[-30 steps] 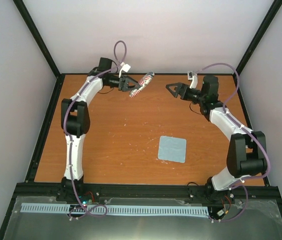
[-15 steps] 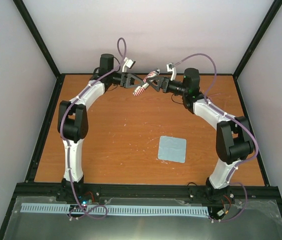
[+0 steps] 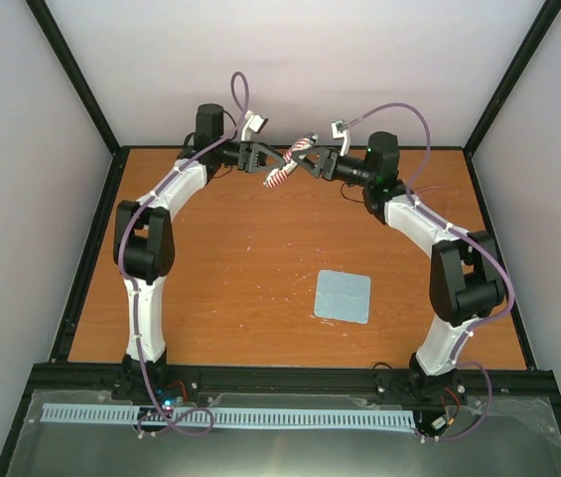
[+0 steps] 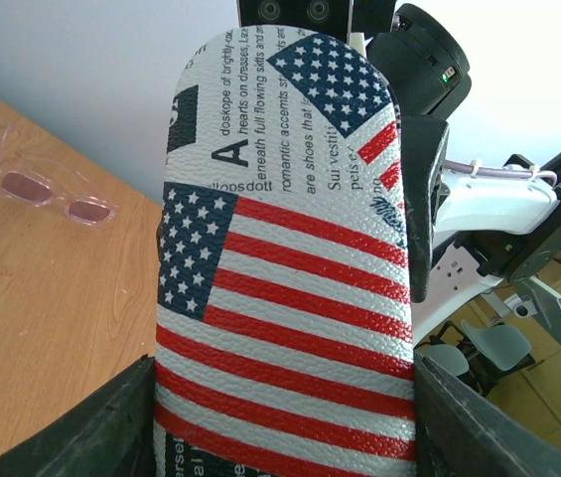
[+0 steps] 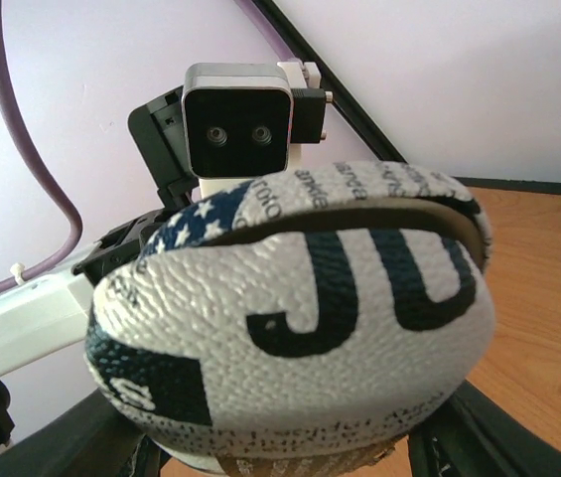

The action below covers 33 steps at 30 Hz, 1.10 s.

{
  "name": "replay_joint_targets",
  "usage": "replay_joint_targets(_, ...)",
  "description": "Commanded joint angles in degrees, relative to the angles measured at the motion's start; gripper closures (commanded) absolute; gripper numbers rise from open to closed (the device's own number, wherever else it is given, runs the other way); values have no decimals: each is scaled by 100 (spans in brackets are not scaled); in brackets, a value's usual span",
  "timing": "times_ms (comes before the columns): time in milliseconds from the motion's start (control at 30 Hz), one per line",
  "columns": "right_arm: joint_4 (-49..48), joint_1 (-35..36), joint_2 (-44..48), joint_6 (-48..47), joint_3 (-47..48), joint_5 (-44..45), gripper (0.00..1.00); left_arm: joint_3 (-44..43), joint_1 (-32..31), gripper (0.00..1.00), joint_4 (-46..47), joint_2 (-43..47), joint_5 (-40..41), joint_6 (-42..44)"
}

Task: Organize the sunglasses
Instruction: Open the sunglasses case.

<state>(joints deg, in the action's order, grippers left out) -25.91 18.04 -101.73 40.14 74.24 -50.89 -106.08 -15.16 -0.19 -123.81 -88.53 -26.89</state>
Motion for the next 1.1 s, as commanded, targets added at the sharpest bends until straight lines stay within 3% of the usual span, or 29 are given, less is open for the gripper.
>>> replay_joint_targets(0, -40, 14, -124, -104, 134, -6, 63, -72, -31, 54, -34, 245, -351, -39)
replay_joint_targets(167, 55, 13, -126, -115, 179, -57, 63, -365, -31, 26, -785, 180, -127, 619)
replay_joint_targets(233, 113, 10, -142, -127, 224, -150, 63, -454, -31, 4, -859, 132, -53, 735)
replay_joint_targets(267, 130, 14, -140, -125, 233, -200, 63, -502, -31, 1, -1050, 112, -15, 780)
replay_joint_targets(1067, 420, 106, 28, -161, 427, -712, 64, -1658, -205, 3, -4029, -259, 1615, 3750)
